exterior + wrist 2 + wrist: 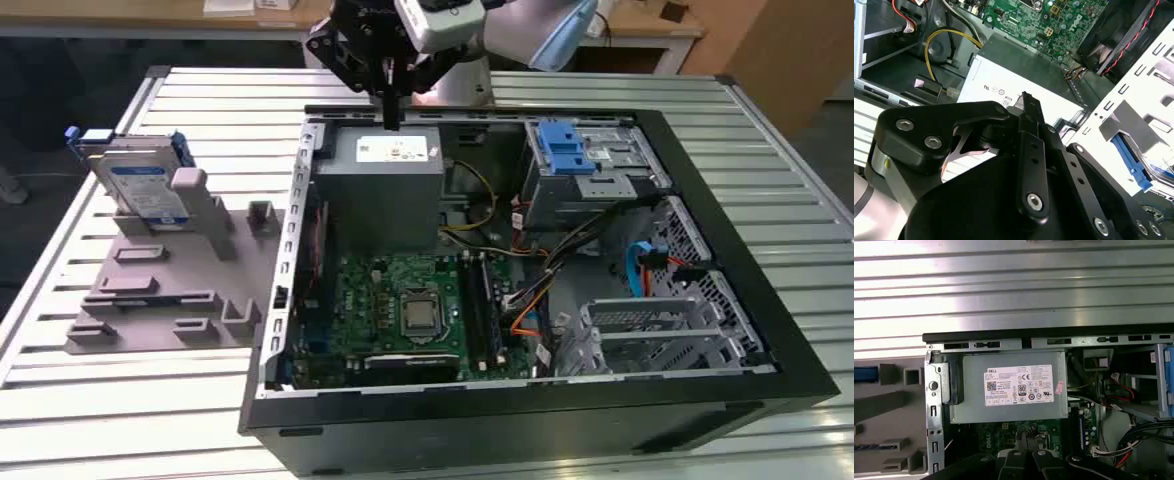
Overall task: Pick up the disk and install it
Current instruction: 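Reach for the disk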
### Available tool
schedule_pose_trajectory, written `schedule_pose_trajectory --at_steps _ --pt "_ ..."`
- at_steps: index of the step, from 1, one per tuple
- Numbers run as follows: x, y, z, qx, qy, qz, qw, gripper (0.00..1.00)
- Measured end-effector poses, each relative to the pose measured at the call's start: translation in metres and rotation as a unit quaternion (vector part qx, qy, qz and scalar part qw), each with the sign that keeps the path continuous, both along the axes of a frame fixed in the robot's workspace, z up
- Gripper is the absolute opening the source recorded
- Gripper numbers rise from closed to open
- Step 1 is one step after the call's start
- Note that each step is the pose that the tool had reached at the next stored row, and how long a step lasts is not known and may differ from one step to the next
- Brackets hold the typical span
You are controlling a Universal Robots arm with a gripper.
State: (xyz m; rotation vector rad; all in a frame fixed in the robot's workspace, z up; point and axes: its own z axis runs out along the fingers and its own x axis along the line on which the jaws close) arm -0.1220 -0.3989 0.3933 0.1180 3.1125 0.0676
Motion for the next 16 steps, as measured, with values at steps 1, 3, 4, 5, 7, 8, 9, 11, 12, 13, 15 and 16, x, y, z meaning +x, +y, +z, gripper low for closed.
schedule_pose_trajectory --at_steps 1,3,4,5,7,8,9,11,12,13,15,16 --pt "0.0000 0.0000 0.0000 0.0000 0.0000 0.000 1.0000 0.11" --pt "0.0000 0.0000 0.0000 0.0000 0.0000 0.000 1.0000 0.11" --pt "-0.0001 0.0000 0.0000 0.0000 0.0000 0.000 1.0000 0.11" --pt "-0.0003 0.0000 0.0000 0.0000 0.0000 0.000 1.0000 0.11" --pt "-0.0009 0.0000 0.0000 0.0000 0.0000 0.000 1.0000 0.11" --pt "-0.0013 0.0000 0.0000 0.0000 0.0000 0.000 1.0000 0.11" --pt "-0.0016 0.0000 0.0000 0.0000 0.0000 0.000 1.0000 0.11" --pt "-0.0022 0.0000 0.0000 0.0000 0.0000 0.000 1.0000 0.11" --pt "-0.0023 0.0000 0.0000 0.0000 0.0000 0.000 1.0000 0.11" --pt "-0.0024 0.0000 0.0000 0.0000 0.0000 0.000 1.0000 0.11" --pt "-0.0024 0.0000 0.0000 0.0000 0.0000 0.000 1.0000 0.11" --pt "-0.0027 0.0000 0.0000 0.0000 0.0000 0.000 1.0000 0.11"
